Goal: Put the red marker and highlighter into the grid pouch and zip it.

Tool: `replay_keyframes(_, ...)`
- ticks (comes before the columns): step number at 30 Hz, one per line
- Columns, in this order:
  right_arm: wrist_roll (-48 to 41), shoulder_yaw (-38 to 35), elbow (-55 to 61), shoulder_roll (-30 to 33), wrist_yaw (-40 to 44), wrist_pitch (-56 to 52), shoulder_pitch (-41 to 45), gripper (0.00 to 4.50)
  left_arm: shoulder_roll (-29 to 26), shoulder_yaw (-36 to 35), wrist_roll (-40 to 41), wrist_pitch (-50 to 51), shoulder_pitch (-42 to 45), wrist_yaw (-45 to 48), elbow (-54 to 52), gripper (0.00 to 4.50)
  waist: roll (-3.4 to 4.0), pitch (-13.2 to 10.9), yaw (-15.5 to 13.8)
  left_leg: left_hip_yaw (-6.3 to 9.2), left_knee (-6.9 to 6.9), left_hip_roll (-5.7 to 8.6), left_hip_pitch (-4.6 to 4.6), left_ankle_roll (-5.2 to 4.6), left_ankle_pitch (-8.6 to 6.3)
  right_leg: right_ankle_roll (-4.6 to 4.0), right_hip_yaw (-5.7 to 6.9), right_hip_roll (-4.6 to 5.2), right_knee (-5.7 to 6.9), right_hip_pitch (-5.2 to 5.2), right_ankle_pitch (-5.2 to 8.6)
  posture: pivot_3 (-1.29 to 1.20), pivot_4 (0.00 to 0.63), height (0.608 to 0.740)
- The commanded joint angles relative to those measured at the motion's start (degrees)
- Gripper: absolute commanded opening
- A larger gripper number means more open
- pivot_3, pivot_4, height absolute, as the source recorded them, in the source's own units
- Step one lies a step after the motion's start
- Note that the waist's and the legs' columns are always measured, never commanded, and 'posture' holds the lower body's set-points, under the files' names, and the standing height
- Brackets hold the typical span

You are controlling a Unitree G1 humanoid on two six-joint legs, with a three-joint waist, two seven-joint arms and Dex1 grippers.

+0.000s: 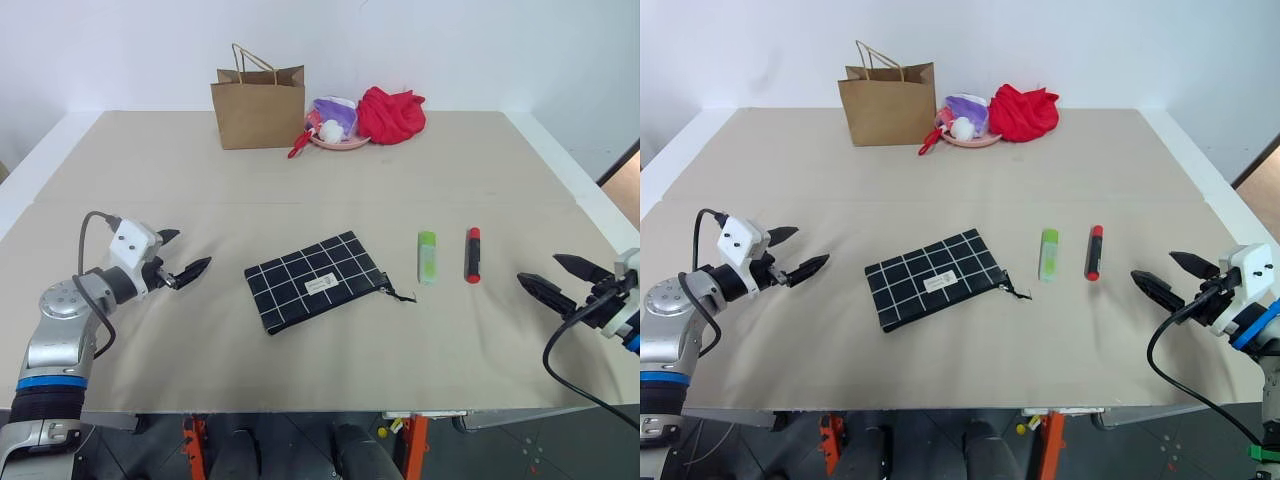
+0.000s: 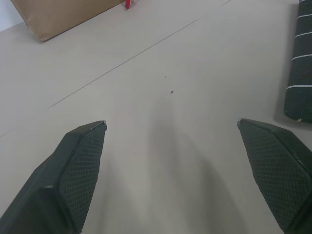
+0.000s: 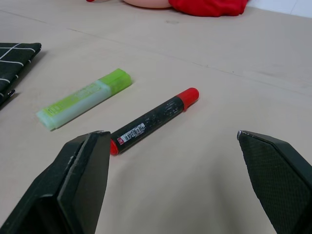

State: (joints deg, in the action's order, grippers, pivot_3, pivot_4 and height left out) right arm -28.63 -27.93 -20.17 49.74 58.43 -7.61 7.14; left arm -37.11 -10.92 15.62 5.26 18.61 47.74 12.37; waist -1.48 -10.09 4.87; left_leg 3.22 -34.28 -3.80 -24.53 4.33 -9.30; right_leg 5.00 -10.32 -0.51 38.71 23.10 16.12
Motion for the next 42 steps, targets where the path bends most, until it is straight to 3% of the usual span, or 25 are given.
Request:
replay_keyframes(1, -0.18, -1.40, 1.63, 0.60, -0.15, 0.92, 0.52, 4.48, -1.24, -1.05, 0.57, -1.12, 0.47, 0.55, -1.65, 4.45, 0.00, 0.00, 0.00, 0.00, 0.00, 0.00, 0.00, 0.00, 0.00, 0.00, 0.00, 0.00, 0.00, 0.00, 0.00, 0.00, 0.150, 0.740)
replay_keyframes(18, -1.00, 2.46, 12.37, -2.73, -3.43, -4.34, 2.44, 4.48, -0.87, 1.55, 2.11, 0.30, 0.82, 5.36, -5.61, 4.45, 0.01, 0.00, 0.09, 0.01, -0.02, 0.00, 0.02, 0.00, 0.00, 0.00, 0.00, 0.00, 0.05, -0.01, -0.01, 0.00, 0.150, 0.740)
replay_keyframes(23, -2.55, 8.31, 19.14, -7.43, -9.93, -13.31, 9.65, 4.48, -0.27, 5.41, 2.63, 0.78, 1.35, 8.60, -9.06, 4.45, 0.03, -0.01, 0.62, 0.02, -0.05, 0.00, 0.04, 0.03, 0.04, -0.04, 0.00, -0.02, 0.12, -0.01, -0.11, 0.00, 0.150, 0.740)
replay_keyframes(29, 0.28, 19.70, 22.95, -16.18, -13.99, -16.66, 17.82, 4.48, 0.19, 12.25, 0.63, -1.84, 0.90, 13.24, -11.77, 4.45, 0.04, -0.01, 0.81, 0.04, -0.04, -0.01, 0.03, 0.03, 0.06, -0.03, 0.00, -0.04, 0.14, 0.00, -0.11, 0.00, 0.150, 0.740)
replay_keyframes(32, 2.85, 25.37, 23.06, -20.52, -14.57, -16.03, 18.99, 3.25, 0.88, 14.05, 0.64, -1.99, 1.23, 14.04, -12.21, 4.50, 0.04, -0.01, 0.83, 0.10, -0.03, -0.01, -0.03, 0.03, 0.06, -0.05, 0.06, -0.04, 0.16, 0.04, -0.08, 0.00, 0.150, 0.740)
replay_keyframes(38, 8.63, 30.31, 18.34, -23.57, -14.78, -10.60, 16.40, 0.19, 2.11, 15.69, 0.79, -1.90, 1.37, 14.47, -14.07, 4.50, 0.04, -0.01, 0.38, 0.14, -0.04, 0.00, -0.17, 0.01, 0.04, -0.19, 0.13, -0.01, 0.15, 0.09, -0.11, 0.00, 0.150, 0.740)
replay_keyframes(42, 11.27, 31.02, 14.57, -24.37, -14.85, -7.20, 15.73, 0.02, 2.08, 16.19, 0.55, -2.11, 1.25, 14.74, -14.91, 4.50, 0.04, -0.02, 0.39, 0.14, -0.04, -0.01, -0.12, 0.01, 0.05, -0.12, 0.14, -0.03, 0.17, 0.09, -0.08, 0.00, 0.150, 0.740)
